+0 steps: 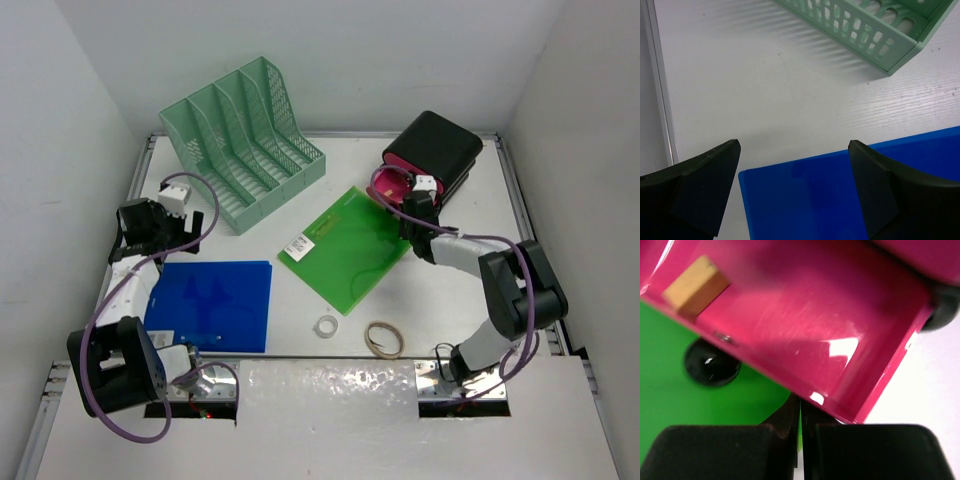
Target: Organize the desk
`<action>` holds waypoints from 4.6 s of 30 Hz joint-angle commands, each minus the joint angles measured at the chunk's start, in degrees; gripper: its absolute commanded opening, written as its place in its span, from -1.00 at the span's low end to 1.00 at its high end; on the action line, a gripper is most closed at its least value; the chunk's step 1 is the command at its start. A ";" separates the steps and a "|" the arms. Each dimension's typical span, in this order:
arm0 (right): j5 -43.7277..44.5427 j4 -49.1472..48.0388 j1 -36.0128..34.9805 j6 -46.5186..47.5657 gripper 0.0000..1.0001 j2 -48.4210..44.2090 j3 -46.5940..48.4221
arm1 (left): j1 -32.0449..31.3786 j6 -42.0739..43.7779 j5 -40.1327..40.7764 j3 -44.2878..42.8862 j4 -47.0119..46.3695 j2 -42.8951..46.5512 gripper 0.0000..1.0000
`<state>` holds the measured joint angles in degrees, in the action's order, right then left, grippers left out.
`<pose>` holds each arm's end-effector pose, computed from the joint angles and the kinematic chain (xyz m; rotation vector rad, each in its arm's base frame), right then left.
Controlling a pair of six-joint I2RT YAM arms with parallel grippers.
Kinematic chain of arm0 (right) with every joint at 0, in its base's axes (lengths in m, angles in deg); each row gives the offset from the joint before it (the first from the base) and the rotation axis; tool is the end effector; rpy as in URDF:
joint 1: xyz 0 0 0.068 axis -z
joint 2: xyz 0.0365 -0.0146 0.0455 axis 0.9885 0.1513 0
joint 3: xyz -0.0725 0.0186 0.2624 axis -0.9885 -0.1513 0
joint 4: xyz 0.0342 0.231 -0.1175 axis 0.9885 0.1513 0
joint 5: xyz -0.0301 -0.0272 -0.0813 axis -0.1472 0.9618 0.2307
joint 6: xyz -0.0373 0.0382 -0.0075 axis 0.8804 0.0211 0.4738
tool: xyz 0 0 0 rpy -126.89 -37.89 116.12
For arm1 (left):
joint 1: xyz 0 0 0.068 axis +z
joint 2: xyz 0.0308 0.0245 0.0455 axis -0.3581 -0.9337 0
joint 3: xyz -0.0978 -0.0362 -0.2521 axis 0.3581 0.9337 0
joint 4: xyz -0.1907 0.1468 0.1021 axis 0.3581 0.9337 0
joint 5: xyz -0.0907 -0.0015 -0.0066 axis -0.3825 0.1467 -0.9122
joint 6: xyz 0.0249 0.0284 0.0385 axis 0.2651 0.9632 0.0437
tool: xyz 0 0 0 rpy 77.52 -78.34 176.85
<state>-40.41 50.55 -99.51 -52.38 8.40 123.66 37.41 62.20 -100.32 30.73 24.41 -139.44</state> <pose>0.3027 0.0864 0.1587 0.2877 2.1767 0.0043 0.2375 0.0595 0.2270 0.3516 2.1884 0.0928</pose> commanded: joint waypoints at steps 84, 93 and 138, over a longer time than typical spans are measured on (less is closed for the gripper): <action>18.57 -14.10 -10.34 -16.55 -1.00 13.73 4.34 | -0.34 4.55 -5.88 -11.45 10.31 -3.51 0.77; 16.22 -14.80 -12.19 -12.43 -0.07 10.21 2.41 | -0.34 4.46 -5.88 -11.80 10.83 -2.89 0.77; -23.26 7.17 -41.81 12.63 -0.17 -14.85 -11.04 | -0.34 2.53 -6.75 -8.72 15.14 5.37 0.78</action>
<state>-63.89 57.28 -140.34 -39.51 -7.67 110.69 37.41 65.17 -105.90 21.87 40.72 -135.33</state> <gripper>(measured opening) 0.411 0.887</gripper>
